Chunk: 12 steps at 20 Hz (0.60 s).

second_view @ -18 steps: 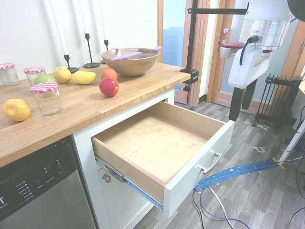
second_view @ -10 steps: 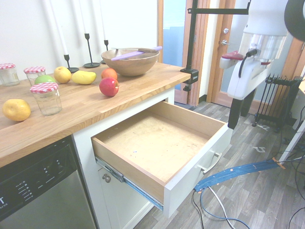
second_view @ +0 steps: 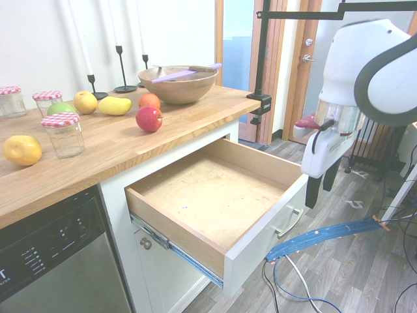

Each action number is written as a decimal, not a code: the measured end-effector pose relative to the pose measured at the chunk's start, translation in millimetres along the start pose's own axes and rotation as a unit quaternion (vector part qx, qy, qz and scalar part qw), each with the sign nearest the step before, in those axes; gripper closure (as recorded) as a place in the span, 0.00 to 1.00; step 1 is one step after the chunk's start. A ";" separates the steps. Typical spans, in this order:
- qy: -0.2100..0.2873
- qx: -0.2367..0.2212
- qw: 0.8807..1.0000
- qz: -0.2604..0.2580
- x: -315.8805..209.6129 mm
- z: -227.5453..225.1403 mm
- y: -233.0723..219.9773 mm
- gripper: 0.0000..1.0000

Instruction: Close the drawer

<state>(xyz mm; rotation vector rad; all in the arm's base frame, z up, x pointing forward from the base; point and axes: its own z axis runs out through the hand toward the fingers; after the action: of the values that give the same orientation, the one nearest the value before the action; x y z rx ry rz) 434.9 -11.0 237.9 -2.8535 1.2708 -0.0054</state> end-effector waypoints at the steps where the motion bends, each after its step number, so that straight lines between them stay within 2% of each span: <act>1: -0.002 -0.002 1.000 -0.001 0.6 7.6 -0.3 0.00; 10: -0.017 -0.015 1.000 -0.004 3.1 74.2 -8.1 0.00; 11: -0.018 -0.015 1.000 -0.005 5.7 80.5 -8.3 1.00; 12: -0.017 -0.015 1.000 -0.006 8.5 86.5 -8.4 1.00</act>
<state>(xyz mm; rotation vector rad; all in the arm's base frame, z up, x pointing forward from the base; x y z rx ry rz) 447.7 -10.4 151.5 -2.8726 1.2574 0.0619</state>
